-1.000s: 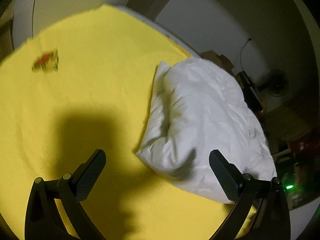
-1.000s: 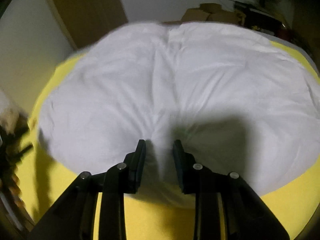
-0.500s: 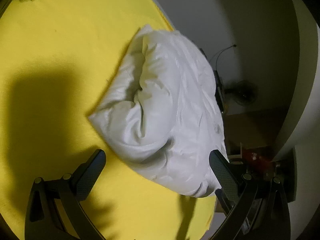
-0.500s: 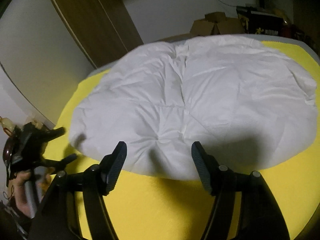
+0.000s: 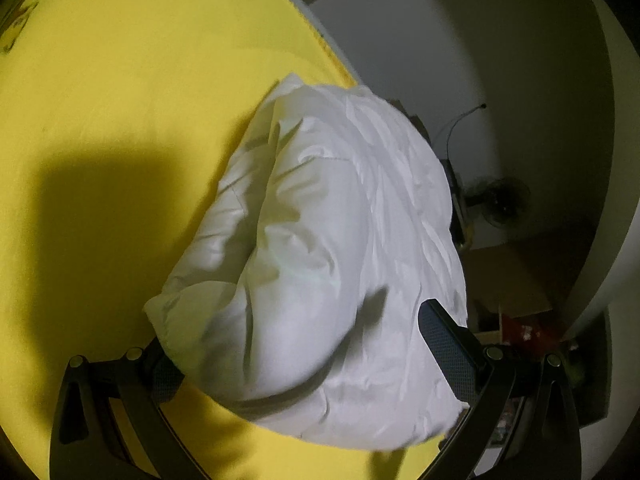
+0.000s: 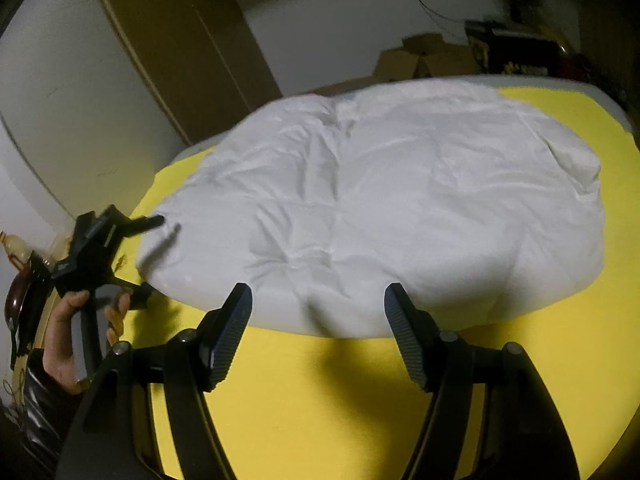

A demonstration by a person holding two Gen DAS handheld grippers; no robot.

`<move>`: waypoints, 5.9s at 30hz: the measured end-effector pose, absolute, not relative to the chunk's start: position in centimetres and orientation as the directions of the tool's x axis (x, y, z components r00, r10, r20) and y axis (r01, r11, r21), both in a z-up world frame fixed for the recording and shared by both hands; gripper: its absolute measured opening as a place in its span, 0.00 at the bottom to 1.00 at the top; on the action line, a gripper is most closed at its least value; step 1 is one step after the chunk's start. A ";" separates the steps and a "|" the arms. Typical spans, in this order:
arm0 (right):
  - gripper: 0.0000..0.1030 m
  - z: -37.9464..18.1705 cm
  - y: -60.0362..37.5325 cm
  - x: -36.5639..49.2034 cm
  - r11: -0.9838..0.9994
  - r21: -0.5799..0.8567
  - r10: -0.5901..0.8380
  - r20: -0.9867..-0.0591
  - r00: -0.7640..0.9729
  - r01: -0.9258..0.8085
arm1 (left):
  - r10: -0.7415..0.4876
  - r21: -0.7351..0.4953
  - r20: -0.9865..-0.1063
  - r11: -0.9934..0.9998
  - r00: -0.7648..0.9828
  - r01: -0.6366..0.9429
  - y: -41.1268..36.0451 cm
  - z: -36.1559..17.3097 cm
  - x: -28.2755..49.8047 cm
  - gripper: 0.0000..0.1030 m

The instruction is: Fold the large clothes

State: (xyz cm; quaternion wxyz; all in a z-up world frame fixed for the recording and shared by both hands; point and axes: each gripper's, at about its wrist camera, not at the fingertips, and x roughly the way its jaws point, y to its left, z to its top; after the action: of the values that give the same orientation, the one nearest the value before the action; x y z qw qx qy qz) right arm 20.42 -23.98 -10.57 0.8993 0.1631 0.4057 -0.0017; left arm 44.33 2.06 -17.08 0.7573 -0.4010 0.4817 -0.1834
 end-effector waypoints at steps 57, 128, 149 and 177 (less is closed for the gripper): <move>0.00 -16.0 -26.5 40.2 0.925 0.256 0.081 -0.857 0.510 0.282 | -0.462 -0.562 -0.650 0.827 0.603 0.028 0.3 -8.7 36.7 0.25; 0.45 -7.2 -45.8 2.8 0.690 0.654 0.127 -0.531 0.838 0.310 | -0.585 -0.274 -0.749 0.701 0.312 0.658 -39.3 -10.0 30.6 0.33; 0.78 -0.1 -35.4 22.2 0.957 0.221 0.045 -0.751 0.659 0.186 | -0.804 -0.529 -0.335 0.591 0.491 0.609 -10.6 -1.5 21.7 1.00; 0.12 -12.5 -43.6 19.8 0.849 0.517 0.249 -0.575 0.779 0.110 | -0.512 -0.233 -0.592 0.848 0.623 0.476 -20.9 -0.3 38.8 1.00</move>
State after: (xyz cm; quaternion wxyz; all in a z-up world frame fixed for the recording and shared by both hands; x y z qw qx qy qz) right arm 19.76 -43.63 -12.54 0.9031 0.2719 0.3300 0.0387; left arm 38.84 -20.90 -0.27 0.9003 -0.0270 0.3367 -0.2744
